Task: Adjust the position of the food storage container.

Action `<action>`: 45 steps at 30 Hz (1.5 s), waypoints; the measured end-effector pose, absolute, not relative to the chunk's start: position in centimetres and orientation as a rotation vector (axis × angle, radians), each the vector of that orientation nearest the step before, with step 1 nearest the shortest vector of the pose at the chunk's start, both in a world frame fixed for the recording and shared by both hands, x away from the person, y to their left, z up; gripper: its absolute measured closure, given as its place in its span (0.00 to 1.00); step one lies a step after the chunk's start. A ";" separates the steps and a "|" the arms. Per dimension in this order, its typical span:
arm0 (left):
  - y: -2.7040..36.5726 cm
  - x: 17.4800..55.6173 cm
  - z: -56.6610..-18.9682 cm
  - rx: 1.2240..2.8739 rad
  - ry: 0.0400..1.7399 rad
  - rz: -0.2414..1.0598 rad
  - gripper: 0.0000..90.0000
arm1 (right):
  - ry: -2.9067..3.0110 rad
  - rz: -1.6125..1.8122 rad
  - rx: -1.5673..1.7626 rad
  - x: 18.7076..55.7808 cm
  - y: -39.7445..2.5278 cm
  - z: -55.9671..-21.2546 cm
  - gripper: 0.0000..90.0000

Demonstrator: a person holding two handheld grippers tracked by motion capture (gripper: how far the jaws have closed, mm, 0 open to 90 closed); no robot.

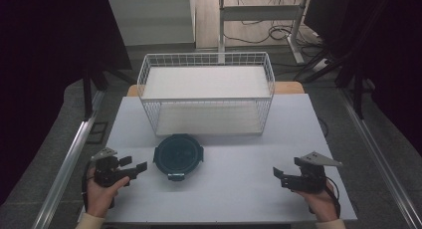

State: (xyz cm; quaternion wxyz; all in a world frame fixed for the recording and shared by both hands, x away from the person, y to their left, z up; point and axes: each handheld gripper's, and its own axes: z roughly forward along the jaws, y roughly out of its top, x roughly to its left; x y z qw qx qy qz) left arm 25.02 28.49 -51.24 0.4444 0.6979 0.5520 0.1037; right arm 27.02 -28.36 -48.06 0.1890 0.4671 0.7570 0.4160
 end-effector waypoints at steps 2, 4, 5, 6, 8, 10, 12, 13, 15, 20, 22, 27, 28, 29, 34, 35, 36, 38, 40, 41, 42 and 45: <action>28.6 25.1 -51.3 1.730 1.372 0.253 0.25 | 2.130 1.171 1.309 27.1 -28.6 -48.1 0.13; 28.6 25.1 -51.4 1.729 1.374 0.250 0.25 | 2.132 1.170 1.306 27.1 -28.7 -48.1 0.14; 28.6 25.1 -51.4 1.729 1.374 0.251 0.25 | 2.135 1.168 1.302 27.1 -28.8 -48.1 0.15; 28.6 25.1 -51.4 1.729 1.375 0.252 0.25 | 2.137 1.167 1.297 27.1 -28.9 -48.1 0.15; 28.6 25.0 -51.3 1.729 1.374 0.253 0.25 | 2.140 1.162 1.298 27.1 -28.8 -48.2 0.15; 28.7 24.9 -51.3 1.723 1.378 0.255 0.25 | 2.143 1.158 1.297 27.1 -28.7 -48.2 0.15; 28.9 24.9 -51.3 1.716 1.385 0.255 0.25 | 2.146 1.162 1.290 27.0 -28.6 -48.2 0.15; 28.9 24.9 -51.3 1.713 1.387 0.253 0.25 | 2.147 1.172 1.294 27.0 -28.6 -48.2 0.15; 29.0 24.9 -51.3 1.711 1.392 0.253 0.25 | 2.149 1.174 1.295 27.0 -28.6 -48.2 0.15; 29.0 24.9 -51.2 1.711 1.390 0.255 0.25 | 2.146 1.174 1.294 27.0 -28.7 -48.1 0.15; 29.0 24.9 -51.1 1.711 1.387 0.257 0.25 | 2.141 1.170 1.302 27.1 -28.8 -48.2 0.15; 29.1 25.0 -50.1 1.692 1.384 0.269 0.25 | 2.119 1.182 1.316 27.1 -29.0 -47.8 0.15; 29.0 25.0 -49.8 1.693 1.381 0.266 0.25 | 2.115 1.182 1.315 27.1 -29.1 -47.8 0.15; 28.9 25.0 -49.5 1.693 1.378 0.263 0.25 | 2.114 1.180 1.317 27.1 -29.1 -47.7 0.15; 28.0 25.5 -47.9 1.710 1.366 0.283 0.26 | 2.121 1.191 1.308 27.0 -29.1 -47.5 0.16; 27.8 25.5 -47.5 1.714 1.360 0.288 0.26 | 2.127 1.198 1.305 27.0 -29.1 -47.4 0.16; 27.5 25.6 -47.0 1.721 1.351 0.297 0.26 | 2.131 1.202 1.300 27.0 -29.2 -47.4 0.16; 27.1 25.8 -46.1 1.729 1.334 0.300 0.26 | 2.136 1.199 1.300 27.0 -29.3 -47.5 0.16; 26.7 25.9 -45.4 1.745 1.310 0.309 0.28 | 2.138 1.203 1.299 27.0 -29.4 -47.5 0.16; 26.6 26.0 -45.1 1.752 1.299 0.310 0.28 | 2.140 1.202 1.295 27.0 -29.5 -47.6 0.16; 26.5 26.1 -44.9 1.753 1.290 0.306 0.30 | 2.140 1.200 1.297 27.0 -29.5 -47.6 0.16; 26.1 26.5 -44.3 1.762 1.279 0.309 0.31 | 2.137 1.198 1.304 26.9 -29.6 -47.6 0.16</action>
